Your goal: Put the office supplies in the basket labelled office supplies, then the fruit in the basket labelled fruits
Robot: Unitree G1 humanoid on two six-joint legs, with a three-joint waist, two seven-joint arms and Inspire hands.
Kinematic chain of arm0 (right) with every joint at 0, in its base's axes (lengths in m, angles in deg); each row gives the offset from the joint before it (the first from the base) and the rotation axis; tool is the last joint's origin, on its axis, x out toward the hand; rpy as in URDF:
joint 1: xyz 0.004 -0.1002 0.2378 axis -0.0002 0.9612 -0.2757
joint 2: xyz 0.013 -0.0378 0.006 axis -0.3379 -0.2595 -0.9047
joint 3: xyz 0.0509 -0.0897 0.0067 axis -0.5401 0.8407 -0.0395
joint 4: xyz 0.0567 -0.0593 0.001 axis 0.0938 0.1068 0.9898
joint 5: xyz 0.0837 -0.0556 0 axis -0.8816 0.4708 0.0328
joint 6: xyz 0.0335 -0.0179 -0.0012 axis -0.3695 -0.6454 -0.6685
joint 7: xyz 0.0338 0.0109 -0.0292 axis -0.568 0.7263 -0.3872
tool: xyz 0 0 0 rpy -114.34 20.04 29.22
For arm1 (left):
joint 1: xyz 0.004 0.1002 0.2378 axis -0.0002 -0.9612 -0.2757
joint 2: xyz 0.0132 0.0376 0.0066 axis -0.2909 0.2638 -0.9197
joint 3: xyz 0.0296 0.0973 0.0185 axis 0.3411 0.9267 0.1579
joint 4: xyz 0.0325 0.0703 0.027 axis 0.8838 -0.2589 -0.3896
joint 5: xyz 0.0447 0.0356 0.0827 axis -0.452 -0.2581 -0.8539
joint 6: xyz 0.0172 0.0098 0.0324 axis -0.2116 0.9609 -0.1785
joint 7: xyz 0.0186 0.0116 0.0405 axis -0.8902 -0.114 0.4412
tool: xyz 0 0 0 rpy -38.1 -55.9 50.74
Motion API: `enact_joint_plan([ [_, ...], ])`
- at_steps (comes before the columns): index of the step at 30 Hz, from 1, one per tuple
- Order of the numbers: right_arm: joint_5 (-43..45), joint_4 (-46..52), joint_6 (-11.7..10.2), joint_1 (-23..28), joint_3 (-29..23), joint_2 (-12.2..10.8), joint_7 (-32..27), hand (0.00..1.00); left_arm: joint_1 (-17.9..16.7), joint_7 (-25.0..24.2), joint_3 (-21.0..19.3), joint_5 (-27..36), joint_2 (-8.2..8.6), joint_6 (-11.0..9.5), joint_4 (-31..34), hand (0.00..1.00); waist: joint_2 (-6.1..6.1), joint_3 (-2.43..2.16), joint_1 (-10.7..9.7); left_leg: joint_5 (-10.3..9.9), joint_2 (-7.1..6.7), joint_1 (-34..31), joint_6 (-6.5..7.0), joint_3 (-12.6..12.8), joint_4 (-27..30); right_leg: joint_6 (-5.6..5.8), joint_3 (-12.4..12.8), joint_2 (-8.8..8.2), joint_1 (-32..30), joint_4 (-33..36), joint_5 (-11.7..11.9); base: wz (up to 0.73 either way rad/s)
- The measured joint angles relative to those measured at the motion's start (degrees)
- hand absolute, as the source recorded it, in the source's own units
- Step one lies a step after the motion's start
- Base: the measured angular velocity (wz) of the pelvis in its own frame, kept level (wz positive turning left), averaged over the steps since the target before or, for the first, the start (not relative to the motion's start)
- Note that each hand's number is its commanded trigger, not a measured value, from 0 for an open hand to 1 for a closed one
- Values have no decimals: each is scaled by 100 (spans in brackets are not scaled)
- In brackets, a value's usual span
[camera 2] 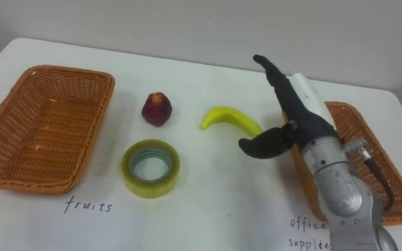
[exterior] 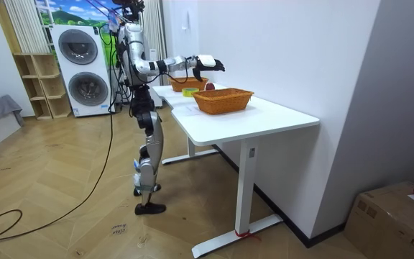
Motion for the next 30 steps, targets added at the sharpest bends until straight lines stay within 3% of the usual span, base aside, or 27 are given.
enact_joint_plan([
  [15,-46,-156,-109,-166,647,-14,-196,0,106,30,233,-2,-37,-9,-67,0,-28,6,155,4,4,-123,1,-22,41,0,-77,-12,-112,-12,0,1],
  [22,-26,-201,-109,-164,690,-133,-220,0,121,98,300,0,-37,-10,-81,0,-11,10,179,5,-1,-213,-1,-59,92,0,-81,-15,-167,-10,0,2],
  [30,-259,-262,-113,-165,1151,-214,-316,0,94,257,443,7,-40,-5,-93,0,13,4,181,10,-1,-247,-6,-61,87,-1,-87,-11,-174,-9,1,0],
])
